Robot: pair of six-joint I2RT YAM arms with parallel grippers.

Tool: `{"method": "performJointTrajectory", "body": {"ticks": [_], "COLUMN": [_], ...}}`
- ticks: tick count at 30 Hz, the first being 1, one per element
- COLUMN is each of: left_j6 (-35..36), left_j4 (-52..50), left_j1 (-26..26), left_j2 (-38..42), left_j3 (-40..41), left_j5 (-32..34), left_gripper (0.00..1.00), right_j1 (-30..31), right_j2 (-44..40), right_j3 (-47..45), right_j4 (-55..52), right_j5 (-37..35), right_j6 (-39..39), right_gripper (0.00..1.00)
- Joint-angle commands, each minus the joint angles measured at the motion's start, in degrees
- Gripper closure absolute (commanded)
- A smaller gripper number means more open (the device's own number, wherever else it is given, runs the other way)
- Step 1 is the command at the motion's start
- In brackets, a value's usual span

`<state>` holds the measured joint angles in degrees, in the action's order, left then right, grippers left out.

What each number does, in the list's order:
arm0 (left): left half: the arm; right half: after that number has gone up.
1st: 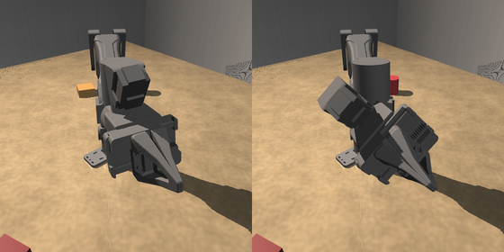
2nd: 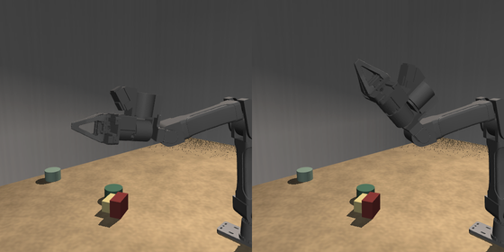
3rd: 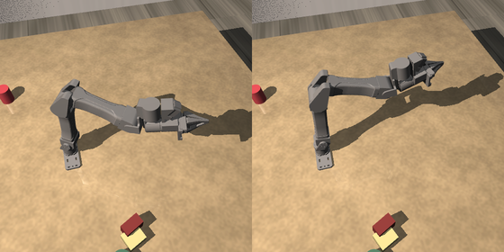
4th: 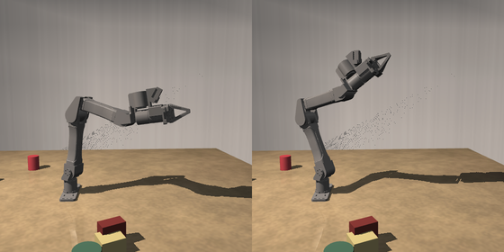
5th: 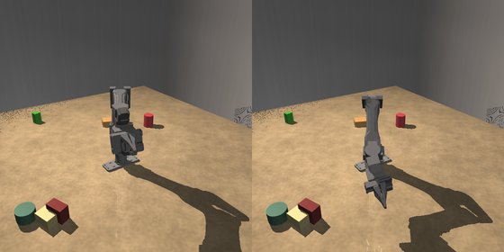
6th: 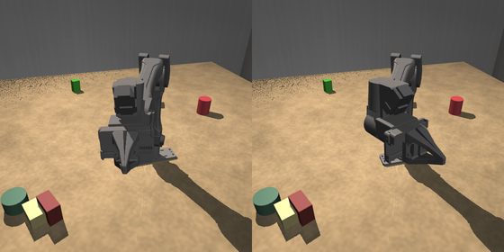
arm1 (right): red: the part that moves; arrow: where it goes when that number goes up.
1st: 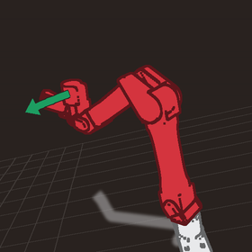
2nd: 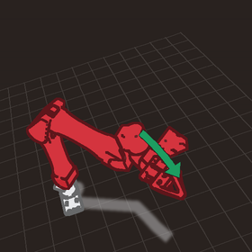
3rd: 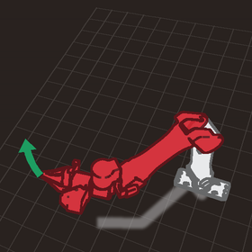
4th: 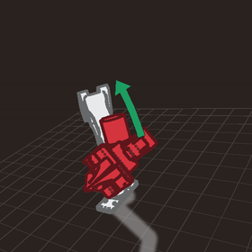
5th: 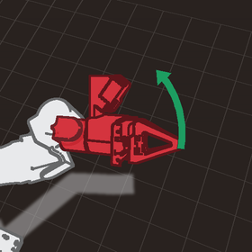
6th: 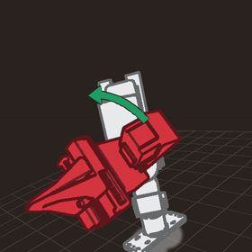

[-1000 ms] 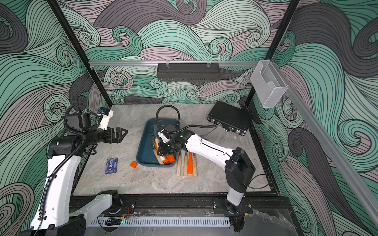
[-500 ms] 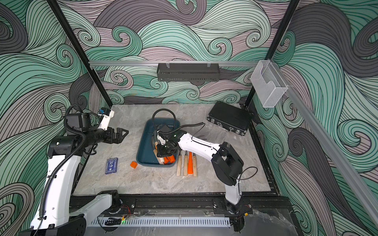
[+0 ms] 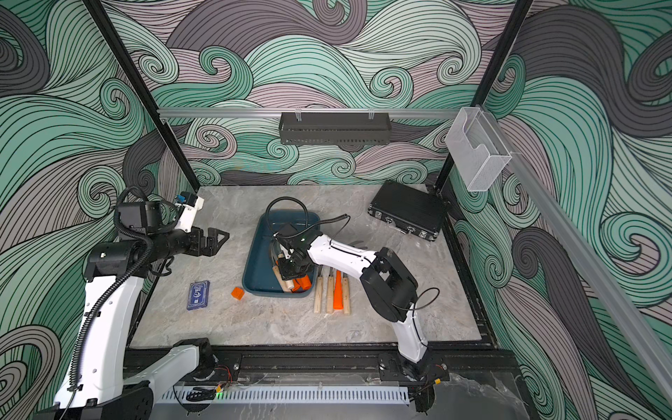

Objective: Put small sickles into storage boxes
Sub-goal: Place the sickle in the storage box.

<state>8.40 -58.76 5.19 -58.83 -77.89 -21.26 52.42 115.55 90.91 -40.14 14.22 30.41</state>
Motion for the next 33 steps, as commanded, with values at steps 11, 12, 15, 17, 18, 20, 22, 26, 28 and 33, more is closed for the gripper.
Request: {"method": "performJointTrajectory", "body": {"ticks": [11,12,15,17,18,20,22,26,28,33], "left_j6": [0.9,1.0,1.1,1.3,1.3,1.4,1.3,1.4,1.5,1.6], "left_j4": [-2.1,-2.2,-2.6,-2.7,-2.7,-2.8,-2.8,-2.8,-2.8,-3.1], "left_j1": [0.5,0.5,0.5,0.5,0.5,0.5,0.5,0.5,0.5,0.5], "left_j2": [-0.7,-0.7,-0.8,-0.9,-0.9,-1.0,-0.9,-0.9,-0.8,-0.7], "left_j3": [-2.7,-2.8,-3.1,-3.4,-3.5,-3.6,-3.5,-3.4,-3.4,-3.4], "left_j5": [-1.2,-1.2,-1.3,-1.3,-1.4,-1.5,-1.5,-1.7,-1.7,-1.7], "left_gripper": [0.01,0.01,0.01,0.01,0.02,0.01,0.02,0.01,0.01,0.01], "right_j1": [-0.6,-0.6,-0.7,-0.8,-0.8,-0.8,-0.9,-0.9,-0.9,-0.9], "right_j2": [3.5,3.8,4.5,4.8,5.0,5.3,5.8,6.4,6.5,7.1], "right_j3": [4.5,4.7,5.4,5.7,5.9,6.1,6.3,6.4,6.5,6.9], "right_j4": [-3.3,-3.6,-4.2,-4.6,-4.7,-4.9,-5.2,-5.4,-5.4,-5.5], "right_j5": [-2.3,-2.4,-2.8,-3.0,-3.1,-3.1,-3.1,-2.7,-2.6,-2.4], "right_j6": [-1.4,-1.4,-1.5,-1.6,-1.7,-1.8,-1.8,-1.8,-1.9,-2.0], "right_gripper": [0.95,0.95,0.94,0.93,0.93,0.92,0.91,0.88,0.86,0.81]}}
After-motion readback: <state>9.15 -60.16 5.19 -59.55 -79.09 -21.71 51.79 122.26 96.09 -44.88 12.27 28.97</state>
